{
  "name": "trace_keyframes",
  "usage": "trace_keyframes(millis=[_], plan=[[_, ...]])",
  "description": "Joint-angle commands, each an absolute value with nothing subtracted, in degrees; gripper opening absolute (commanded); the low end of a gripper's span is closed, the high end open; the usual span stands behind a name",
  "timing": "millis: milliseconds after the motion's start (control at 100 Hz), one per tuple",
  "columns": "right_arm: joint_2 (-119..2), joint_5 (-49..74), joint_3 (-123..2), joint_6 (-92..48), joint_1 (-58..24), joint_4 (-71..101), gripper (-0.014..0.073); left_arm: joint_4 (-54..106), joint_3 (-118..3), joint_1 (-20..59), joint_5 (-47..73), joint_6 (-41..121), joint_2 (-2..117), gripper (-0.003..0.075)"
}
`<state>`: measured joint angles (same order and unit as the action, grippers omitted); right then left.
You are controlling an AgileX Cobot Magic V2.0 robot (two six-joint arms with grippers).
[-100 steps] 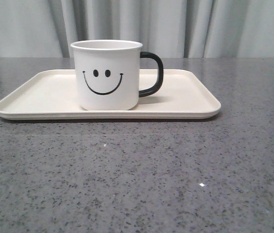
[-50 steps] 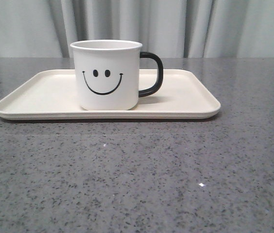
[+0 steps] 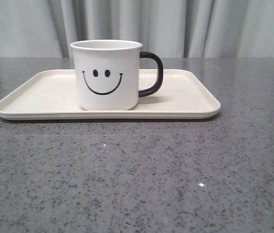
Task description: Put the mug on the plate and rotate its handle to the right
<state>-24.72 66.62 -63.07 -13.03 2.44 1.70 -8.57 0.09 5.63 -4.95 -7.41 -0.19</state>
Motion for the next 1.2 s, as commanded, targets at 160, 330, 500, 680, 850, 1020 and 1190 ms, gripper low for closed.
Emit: trace_keyframes(millis=[160, 330, 500, 680, 850, 1020, 1190], plan=[[-25.5, 62.8, -64.0, -13.0, 2.7, 1.5, -0.0111, -8.4, 0.5, 5.6, -9.3, -7.6, -1.9, -0.002], [-25.0, 62.8, -64.0, -13.0, 2.4, 1.5, -0.0111, -8.4, 0.5, 5.6, -9.3, -7.6, -1.9, -0.002], [-22.9, 62.3, -63.7, -13.1, -1.5, 1.5, -0.0111, -8.4, 0.5, 5.6, -9.3, -7.6, -1.9, -0.002], [-16.1, 53.1, -55.5, -13.1, -5.7, 1.5, -0.0111, -8.4, 0.5, 5.6, -9.3, -7.6, -1.9, -0.002], [-7.9, 33.5, -39.0, -13.1, -6.5, 2.7, -0.0111, -8.4, 0.5, 5.6, -9.3, -7.6, -1.9, -0.002], [-2.5, 14.9, -23.1, -13.0, -6.4, 9.1, -0.0111, -8.4, 0.5, 5.6, -9.3, -7.6, -1.9, -0.002], [-0.5, 2.3, -11.6, -13.0, -6.2, 15.9, -0.0111, -8.4, 0.5, 5.6, -9.3, -7.6, -1.9, -0.002]])
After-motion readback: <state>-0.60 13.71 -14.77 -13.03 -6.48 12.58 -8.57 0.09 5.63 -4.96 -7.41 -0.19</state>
